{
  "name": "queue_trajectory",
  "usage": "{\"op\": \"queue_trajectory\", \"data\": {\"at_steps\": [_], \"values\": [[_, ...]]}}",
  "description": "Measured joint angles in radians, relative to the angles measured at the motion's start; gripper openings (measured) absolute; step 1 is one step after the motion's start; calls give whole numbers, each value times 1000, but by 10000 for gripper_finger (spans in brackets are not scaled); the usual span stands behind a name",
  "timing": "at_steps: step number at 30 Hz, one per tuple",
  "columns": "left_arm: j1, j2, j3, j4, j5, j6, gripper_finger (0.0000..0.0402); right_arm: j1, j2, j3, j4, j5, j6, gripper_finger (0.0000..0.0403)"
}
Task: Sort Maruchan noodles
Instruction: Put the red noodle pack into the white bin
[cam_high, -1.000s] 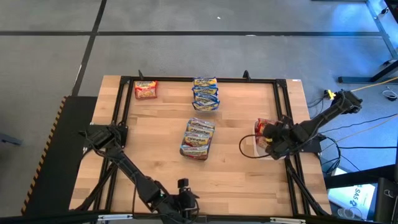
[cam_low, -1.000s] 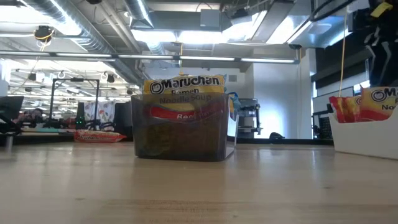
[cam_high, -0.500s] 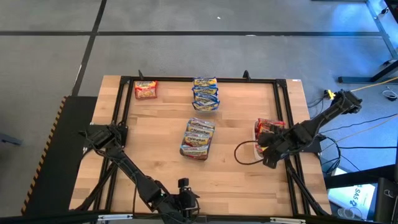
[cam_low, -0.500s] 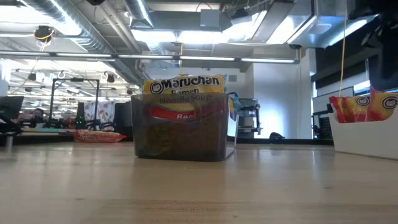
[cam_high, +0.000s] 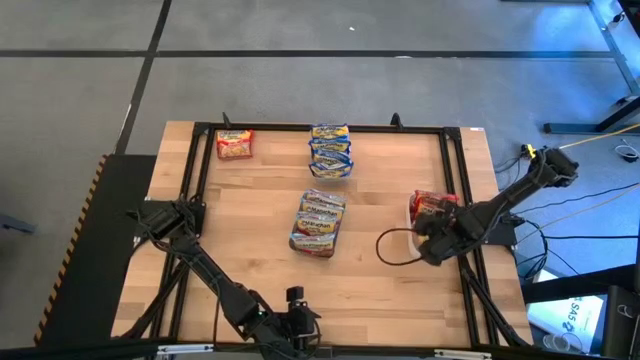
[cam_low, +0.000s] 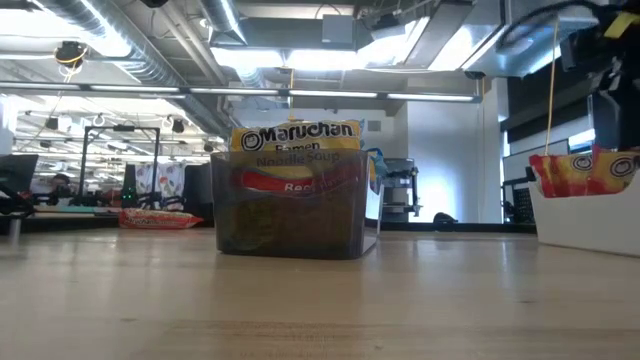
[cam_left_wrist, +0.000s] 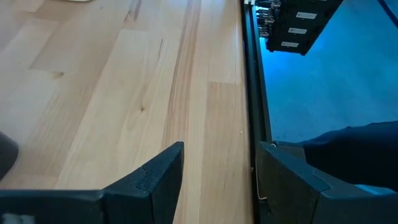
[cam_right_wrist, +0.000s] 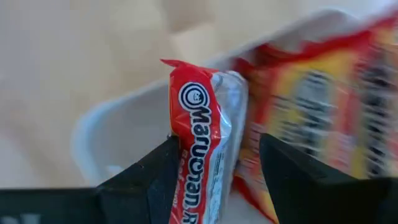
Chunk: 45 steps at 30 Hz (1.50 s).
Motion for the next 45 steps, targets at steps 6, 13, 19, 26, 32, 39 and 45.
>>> {"op": "queue_trajectory", "data": {"at_steps": [6, 13, 19, 26, 32, 39, 45], "values": [[0, 0, 0, 0, -4, 1, 196, 0, 7, 2, -163, 117, 110, 198], [0, 0, 0, 0, -5, 1, 196, -1, 19, -1, -224, 247, 151, 198], [0, 0, 0, 0, -5, 1, 196, -1, 56, -4, -294, 302, 184, 198], [0, 0, 0, 0, -5, 1, 196, -1, 63, -47, -245, 334, 184, 198], [1, 0, 0, 0, -5, 1, 196, -1, 62, -47, -248, 333, 185, 198], [10, 0, 0, 0, -2, -4, 196, -1, 62, 42, -276, 304, 166, 198], [11, 0, 0, 0, 1, -17, 196, 0, 61, 149, -277, 270, 122, 198]]}}
